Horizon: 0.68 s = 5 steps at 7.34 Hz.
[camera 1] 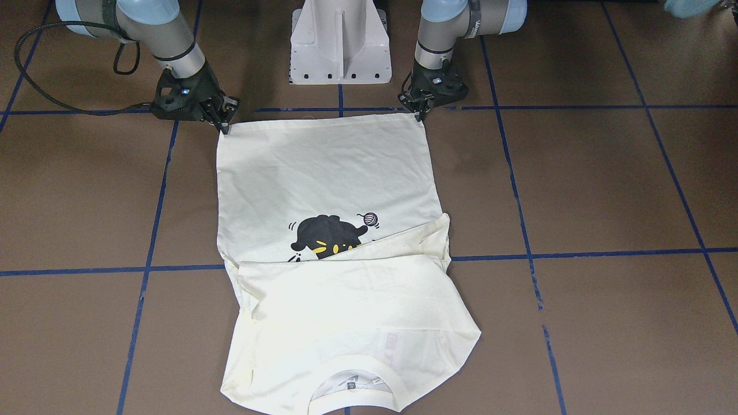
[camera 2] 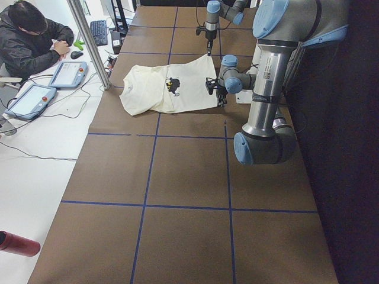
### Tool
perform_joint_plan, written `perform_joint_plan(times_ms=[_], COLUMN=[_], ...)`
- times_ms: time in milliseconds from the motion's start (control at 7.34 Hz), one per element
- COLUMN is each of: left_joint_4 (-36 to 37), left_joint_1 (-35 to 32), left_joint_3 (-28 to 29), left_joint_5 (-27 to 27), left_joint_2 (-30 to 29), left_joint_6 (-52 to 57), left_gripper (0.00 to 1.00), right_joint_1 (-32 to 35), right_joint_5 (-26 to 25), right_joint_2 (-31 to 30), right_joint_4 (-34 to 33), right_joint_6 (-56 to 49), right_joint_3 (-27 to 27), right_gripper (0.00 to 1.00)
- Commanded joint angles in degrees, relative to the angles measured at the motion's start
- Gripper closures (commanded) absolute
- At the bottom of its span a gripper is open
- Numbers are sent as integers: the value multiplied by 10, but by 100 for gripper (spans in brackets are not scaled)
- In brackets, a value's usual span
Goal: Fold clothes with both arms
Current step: 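Close both grippers on the two hem corners nearest the robot, then pull the shirt by its hem toward the robot with both grippers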
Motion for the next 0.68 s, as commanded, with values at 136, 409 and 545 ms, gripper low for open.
perform_joint_plan(times_ms=[136,409,545], left_joint_4=[34,138,163], left_joint_1=[3,27,49], left_joint_3=[-76,-198,-237], left_joint_5=[-1,-6,-8], left_joint_2=[8,13,13], left_joint_6=[56,76,75], left_gripper=[100,100,100], right_joint_1=[-7,-41,-44], right_joint_5=[64,106,120], right_joint_2=[-65,-86,-88], right_joint_4=[2,3,3], right_joint_6=[1,6,6], right_joint_3=[94,139,141], right_gripper=[100,100,100])
